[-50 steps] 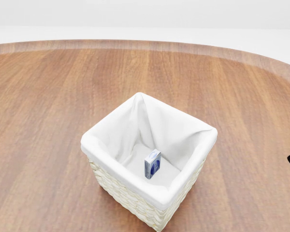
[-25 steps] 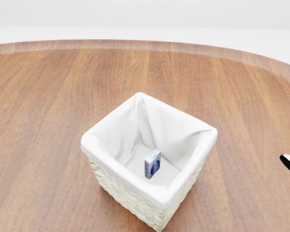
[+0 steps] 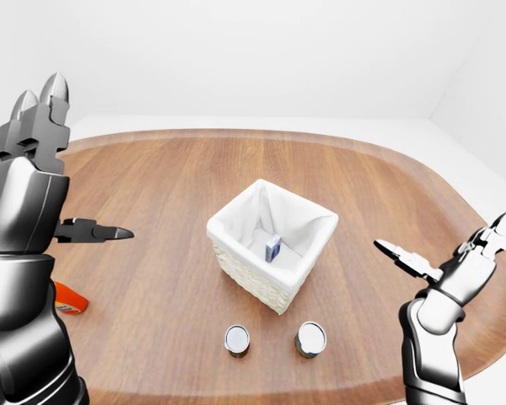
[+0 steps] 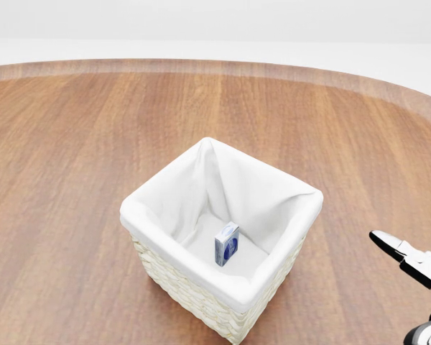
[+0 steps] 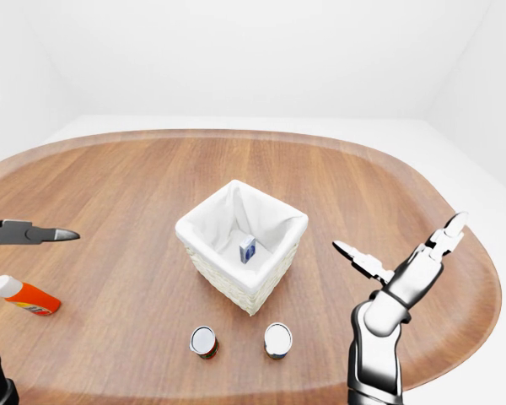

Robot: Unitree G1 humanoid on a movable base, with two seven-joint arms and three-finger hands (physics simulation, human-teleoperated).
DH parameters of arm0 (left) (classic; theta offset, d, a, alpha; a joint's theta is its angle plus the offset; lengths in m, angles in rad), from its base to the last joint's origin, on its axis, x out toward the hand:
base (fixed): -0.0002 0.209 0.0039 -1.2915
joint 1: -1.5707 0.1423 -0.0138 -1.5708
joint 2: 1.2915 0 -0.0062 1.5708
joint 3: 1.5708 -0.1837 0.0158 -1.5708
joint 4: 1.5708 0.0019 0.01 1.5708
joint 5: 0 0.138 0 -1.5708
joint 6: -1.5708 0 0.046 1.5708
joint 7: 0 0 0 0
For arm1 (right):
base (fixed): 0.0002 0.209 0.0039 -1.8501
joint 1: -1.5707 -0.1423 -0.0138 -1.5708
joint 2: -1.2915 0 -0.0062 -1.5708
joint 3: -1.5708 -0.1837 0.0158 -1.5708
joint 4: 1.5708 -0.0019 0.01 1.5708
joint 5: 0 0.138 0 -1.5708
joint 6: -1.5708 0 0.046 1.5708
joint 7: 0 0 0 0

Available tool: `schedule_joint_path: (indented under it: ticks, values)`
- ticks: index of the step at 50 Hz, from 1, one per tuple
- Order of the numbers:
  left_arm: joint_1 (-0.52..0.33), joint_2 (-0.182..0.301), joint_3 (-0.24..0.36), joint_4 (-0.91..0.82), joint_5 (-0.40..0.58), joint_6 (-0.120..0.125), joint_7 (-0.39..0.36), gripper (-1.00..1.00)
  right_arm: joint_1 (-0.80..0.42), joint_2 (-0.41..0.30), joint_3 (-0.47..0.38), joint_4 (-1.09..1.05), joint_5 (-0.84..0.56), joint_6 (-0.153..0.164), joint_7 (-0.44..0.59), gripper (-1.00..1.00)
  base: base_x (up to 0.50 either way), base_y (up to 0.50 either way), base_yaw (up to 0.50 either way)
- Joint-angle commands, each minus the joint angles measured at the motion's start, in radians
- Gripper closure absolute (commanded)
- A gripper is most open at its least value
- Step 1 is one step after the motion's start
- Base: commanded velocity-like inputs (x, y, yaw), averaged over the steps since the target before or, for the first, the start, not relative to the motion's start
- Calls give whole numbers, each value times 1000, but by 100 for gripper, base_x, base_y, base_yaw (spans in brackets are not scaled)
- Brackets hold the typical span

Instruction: Pick up the alphabet soup and the cream cheese box, and put them in the basket.

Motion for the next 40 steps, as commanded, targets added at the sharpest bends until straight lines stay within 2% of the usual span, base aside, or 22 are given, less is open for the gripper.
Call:
schedule_joint_path:
  ticks: [1, 18, 25, 28, 36, 40]
  values:
    - [-1, -4, 4, -5, 30, 0, -4, -100, 28, 26, 47, -59, -52, 0, 0, -100, 0, 0, 0]
    - [6, -9, -7, 18, 21, 0, 2, -100, 116, 72, 156, -160, -142, 0, 0, -100, 0, 0, 0]
    - [10, -15, -10, 14, 20, 0, -13, -100, 115, 64, 148, -97, -176, 0, 0, -100, 0, 0, 0]
    - [6, -14, -11, 9, 22, 0, -22, -100, 127, 71, 142, -123, -143, 0, 0, -100, 0, 0, 0]
    - [8, -14, -10, 14, 16, 0, -19, -100, 159, 66, 171, -152, -235, 0, 0, -100, 0, 0, 0]
    - [9, -15, -11, 14, 18, 0, -19, -100, 197, 73, 173, -184, -237, 0, 12, -100, 0, 0, 0]
